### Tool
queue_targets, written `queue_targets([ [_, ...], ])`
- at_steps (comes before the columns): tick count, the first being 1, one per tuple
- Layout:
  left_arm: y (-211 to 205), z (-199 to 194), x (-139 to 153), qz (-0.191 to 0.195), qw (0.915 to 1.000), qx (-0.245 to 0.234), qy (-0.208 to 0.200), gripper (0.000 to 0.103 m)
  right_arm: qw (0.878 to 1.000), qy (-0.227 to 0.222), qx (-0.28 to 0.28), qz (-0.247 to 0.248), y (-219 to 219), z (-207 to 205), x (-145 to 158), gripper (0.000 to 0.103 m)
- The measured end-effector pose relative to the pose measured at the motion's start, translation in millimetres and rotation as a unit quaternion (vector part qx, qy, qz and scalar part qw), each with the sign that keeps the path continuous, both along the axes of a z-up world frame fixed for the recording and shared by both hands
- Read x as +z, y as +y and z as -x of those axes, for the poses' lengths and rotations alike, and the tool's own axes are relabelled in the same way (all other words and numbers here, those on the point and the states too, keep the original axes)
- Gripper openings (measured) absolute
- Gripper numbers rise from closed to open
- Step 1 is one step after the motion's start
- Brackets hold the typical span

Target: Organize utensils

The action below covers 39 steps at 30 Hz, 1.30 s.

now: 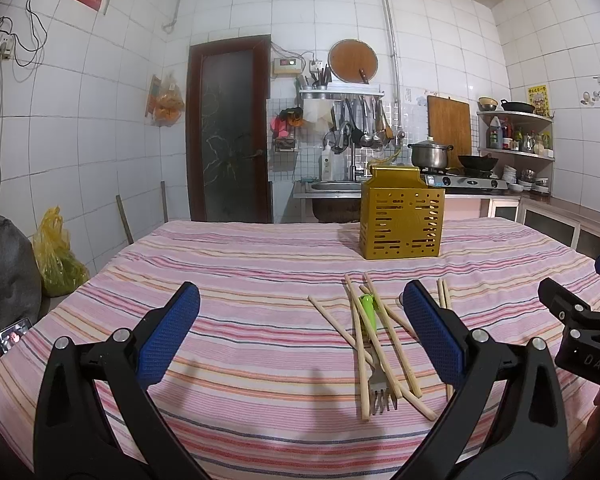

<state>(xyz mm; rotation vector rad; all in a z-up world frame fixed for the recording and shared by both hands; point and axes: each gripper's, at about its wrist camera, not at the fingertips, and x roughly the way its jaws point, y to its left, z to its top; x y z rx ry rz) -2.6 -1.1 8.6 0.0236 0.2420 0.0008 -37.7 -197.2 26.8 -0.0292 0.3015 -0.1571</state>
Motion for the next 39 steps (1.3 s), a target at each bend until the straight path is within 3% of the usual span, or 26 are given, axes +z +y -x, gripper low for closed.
queue_targets([
  [39, 1.9, 5.4, 0.7, -0.003, 0.9999, -0.001, -0.015, 0.098, 1.000, 0.000, -0.006, -0.004, -1.4, -2.7, -4.8, 0.099],
])
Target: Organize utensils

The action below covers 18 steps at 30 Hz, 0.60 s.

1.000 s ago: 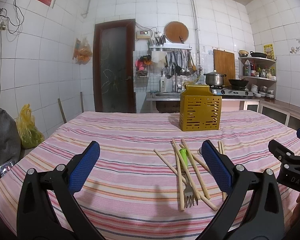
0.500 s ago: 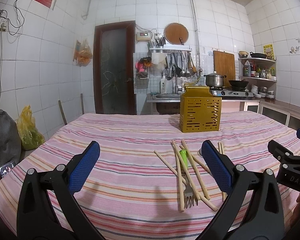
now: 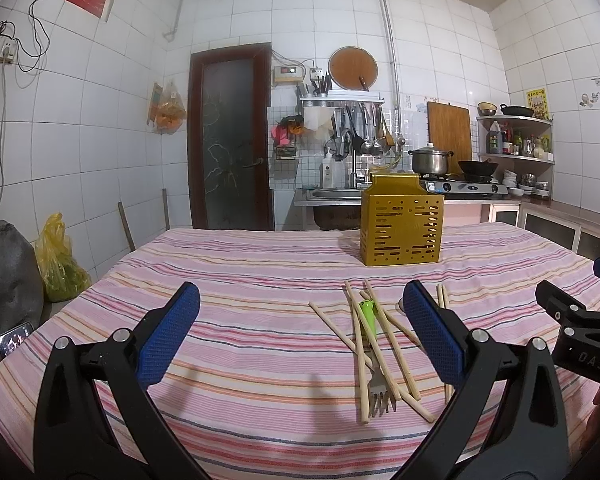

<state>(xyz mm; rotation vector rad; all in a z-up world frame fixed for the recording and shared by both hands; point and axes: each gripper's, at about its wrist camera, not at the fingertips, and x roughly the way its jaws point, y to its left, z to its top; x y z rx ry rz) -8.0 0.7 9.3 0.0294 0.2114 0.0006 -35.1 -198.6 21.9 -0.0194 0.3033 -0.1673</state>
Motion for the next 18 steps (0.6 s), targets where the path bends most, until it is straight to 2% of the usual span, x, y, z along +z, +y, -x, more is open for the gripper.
queue_targets([
  [18, -0.6, 2.0, 0.0, 0.000, 1.0000, -0.001, -0.003, 0.098, 1.000, 0.001, -0.004, 0.000, -3.0, 3.3, -2.5, 0.099],
])
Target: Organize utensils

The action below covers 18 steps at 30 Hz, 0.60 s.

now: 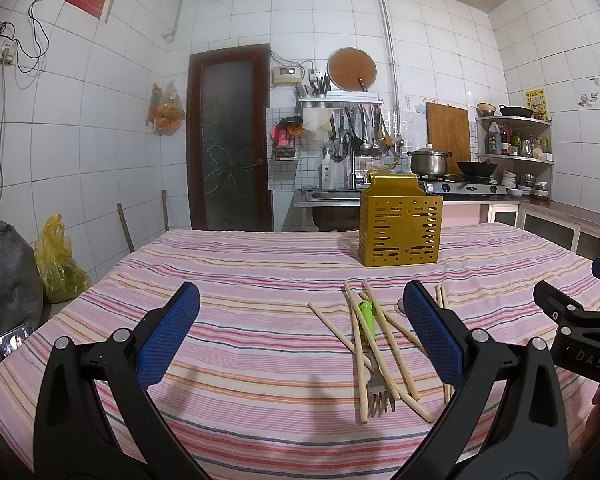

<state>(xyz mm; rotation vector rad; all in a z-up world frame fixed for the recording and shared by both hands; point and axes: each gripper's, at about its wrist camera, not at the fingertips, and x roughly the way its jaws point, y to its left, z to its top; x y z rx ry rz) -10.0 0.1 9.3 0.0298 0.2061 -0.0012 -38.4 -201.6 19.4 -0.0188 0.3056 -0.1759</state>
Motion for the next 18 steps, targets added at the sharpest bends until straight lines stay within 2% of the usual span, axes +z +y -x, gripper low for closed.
queue_targets([
  [18, -8.8, -3.5, -3.7, -0.016, 0.9998, -0.008, 0.013, 0.098, 1.000, -0.001, -0.004, -0.005, -0.6, -1.5, 2.1, 0.099],
])
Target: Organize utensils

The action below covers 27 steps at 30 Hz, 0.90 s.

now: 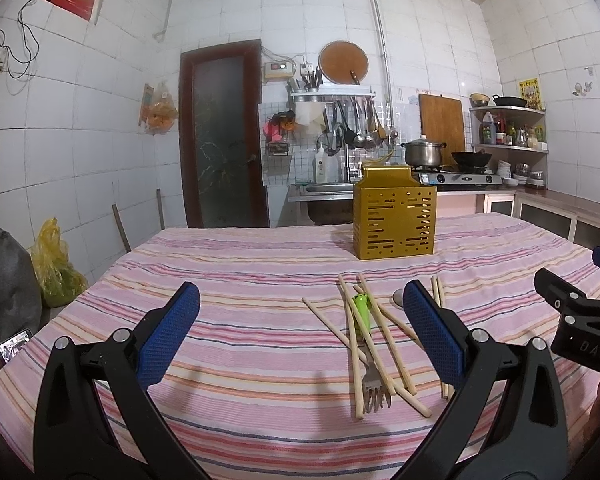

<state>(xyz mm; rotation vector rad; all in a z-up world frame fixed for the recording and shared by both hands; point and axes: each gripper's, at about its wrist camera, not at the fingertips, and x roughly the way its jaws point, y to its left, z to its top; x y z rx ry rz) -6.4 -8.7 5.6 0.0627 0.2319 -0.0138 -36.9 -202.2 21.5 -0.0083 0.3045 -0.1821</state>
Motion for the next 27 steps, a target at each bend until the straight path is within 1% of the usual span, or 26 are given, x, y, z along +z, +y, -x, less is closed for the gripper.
queue_targets([
  [5, -3, -3, -1, -0.008, 0.9997, 0.021, 0.009, 0.098, 1.000, 0.003, -0.002, 0.005, 2, -1, 0, 0.099],
  [9, 2, -9, -4, -0.003, 0.9991, 0.032, 0.026, 0.098, 1.000, 0.004, -0.002, 0.005, 3, 0, 0, 0.099],
  [12, 5, -14, -5, 0.000, 0.9987, 0.034, 0.038, 0.098, 1.000, 0.007, 0.000, 0.009, 4, -1, 0, 0.099],
  [20, 2, -20, -6, -0.012, 0.9977, 0.032, 0.058, 0.098, 1.000, 0.025, 0.011, 0.011, 5, -8, -1, 0.099],
  [24, 1, -32, -1, -0.026, 0.9963, 0.035, 0.074, 0.098, 0.998, 0.047, 0.027, -0.006, 1, -21, 0, 0.099],
  [27, 2, -46, 9, -0.031, 0.9961, 0.034, 0.076, 0.098, 0.999, 0.043, 0.031, -0.009, -2, -34, 7, 0.099],
])
